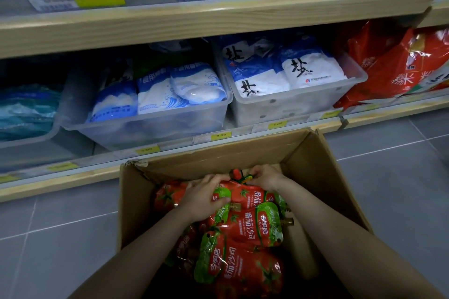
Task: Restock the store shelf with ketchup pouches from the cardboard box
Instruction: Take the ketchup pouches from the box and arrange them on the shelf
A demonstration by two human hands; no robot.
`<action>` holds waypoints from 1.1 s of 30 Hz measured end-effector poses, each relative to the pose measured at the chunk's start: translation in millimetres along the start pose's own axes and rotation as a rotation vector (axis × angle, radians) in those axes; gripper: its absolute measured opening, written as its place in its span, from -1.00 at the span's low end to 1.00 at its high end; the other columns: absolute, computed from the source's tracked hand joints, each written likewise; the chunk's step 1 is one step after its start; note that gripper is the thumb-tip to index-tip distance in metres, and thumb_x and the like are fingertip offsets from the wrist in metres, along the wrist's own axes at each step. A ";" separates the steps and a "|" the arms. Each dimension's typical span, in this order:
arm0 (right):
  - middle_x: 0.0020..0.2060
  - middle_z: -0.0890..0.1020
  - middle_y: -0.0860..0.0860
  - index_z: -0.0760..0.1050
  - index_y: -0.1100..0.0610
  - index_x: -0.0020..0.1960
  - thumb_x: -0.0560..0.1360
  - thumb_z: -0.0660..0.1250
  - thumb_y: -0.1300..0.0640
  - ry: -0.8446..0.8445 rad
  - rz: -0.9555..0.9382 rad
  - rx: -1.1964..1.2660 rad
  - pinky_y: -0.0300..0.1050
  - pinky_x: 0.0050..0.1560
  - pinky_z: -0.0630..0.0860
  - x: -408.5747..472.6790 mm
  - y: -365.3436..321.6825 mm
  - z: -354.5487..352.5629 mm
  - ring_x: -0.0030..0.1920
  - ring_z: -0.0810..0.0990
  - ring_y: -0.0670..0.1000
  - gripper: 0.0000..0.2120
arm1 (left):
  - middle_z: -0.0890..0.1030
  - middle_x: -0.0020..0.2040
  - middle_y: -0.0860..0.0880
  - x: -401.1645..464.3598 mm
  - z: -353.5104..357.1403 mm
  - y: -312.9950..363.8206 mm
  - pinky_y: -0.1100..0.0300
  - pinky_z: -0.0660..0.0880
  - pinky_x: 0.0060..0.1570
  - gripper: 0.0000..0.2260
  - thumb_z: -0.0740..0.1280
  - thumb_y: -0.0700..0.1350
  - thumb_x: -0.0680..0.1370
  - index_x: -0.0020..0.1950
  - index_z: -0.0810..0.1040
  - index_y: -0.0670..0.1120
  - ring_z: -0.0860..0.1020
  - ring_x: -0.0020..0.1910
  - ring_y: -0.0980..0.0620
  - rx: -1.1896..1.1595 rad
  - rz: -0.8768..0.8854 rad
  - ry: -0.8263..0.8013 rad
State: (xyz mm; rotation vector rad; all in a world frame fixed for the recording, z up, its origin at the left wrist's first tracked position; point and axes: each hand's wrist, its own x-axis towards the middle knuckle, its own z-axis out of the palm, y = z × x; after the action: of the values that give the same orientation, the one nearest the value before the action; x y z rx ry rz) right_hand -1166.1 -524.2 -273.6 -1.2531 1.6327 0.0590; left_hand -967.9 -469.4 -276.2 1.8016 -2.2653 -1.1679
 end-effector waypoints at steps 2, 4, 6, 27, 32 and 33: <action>-0.18 0.57 -0.02 0.45 0.05 -0.19 0.45 0.37 0.10 0.075 -0.024 -0.029 -0.20 -0.26 0.42 -2.9 0.6 -0.2 -0.13 0.54 -0.02 -0.89 | 0.31 0.40 0.10 -2.3 -1.3 1.7 -0.04 0.11 0.38 -0.55 0.25 0.18 0.51 0.36 0.23 0.22 0.30 0.37 0.04 -0.027 0.006 0.001; -0.29 0.54 -0.05 0.40 0.03 -0.32 0.46 0.37 0.14 0.117 -0.064 -0.032 -0.22 -0.32 0.38 -7.4 1.6 -0.5 -0.18 0.52 -0.03 -0.78 | 0.35 0.36 0.08 -4.7 -1.9 2.6 -0.03 0.16 0.37 -0.55 0.29 0.16 0.49 0.34 0.26 0.20 0.34 0.34 0.03 -0.048 0.022 0.008; -0.31 0.54 -0.04 0.39 0.04 -0.35 0.46 0.36 0.17 0.142 -0.111 -0.024 -0.17 -0.24 0.44 -17.1 3.1 -0.7 -0.18 0.53 -0.01 -0.76 | 0.39 0.32 0.07 -7.9 -2.2 3.2 -0.04 0.22 0.36 -0.55 0.33 0.15 0.47 0.31 0.30 0.18 0.37 0.31 0.03 -0.078 0.036 0.025; -0.34 0.61 0.00 0.44 0.14 -0.26 0.46 0.31 0.30 0.150 -0.761 0.442 -0.24 -0.16 0.55 -165.1 -88.5 -84.6 -0.29 0.58 -0.11 -0.85 | 0.53 0.22 0.08 -59.2 -108.6 63.1 0.06 0.45 0.23 -0.33 0.53 0.14 0.26 0.31 0.39 0.04 0.50 0.20 0.13 -0.376 0.113 0.224; -0.35 0.63 -0.07 0.42 0.11 -0.25 0.46 0.31 0.32 0.094 -0.813 0.489 -0.13 -0.09 0.58 -184.5 -123.3 -90.4 -0.26 0.60 -0.11 -0.83 | 0.62 0.11 0.02 -79.1 -132.5 88.4 0.02 0.50 0.18 -0.55 0.53 -0.07 0.33 0.17 0.49 -0.04 0.58 0.08 0.10 -0.533 0.099 0.213; -0.28 0.63 -0.06 0.44 0.12 -0.21 0.45 0.32 0.33 0.080 -0.821 0.470 -0.10 -0.06 0.57 -188.2 -129.2 -90.8 -0.21 0.60 -0.09 -0.85 | 0.62 0.11 -0.01 -82.8 -137.3 89.4 0.02 0.50 0.18 -0.57 0.53 -0.10 0.34 0.15 0.50 -0.04 0.58 0.08 0.08 -0.530 0.089 0.235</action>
State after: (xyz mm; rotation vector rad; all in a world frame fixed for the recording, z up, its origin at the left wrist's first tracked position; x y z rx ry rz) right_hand -1146.6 -506.1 -29.4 -1.4543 0.9982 -0.8382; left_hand -953.2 -467.5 -93.2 1.5199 -1.6813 -1.3013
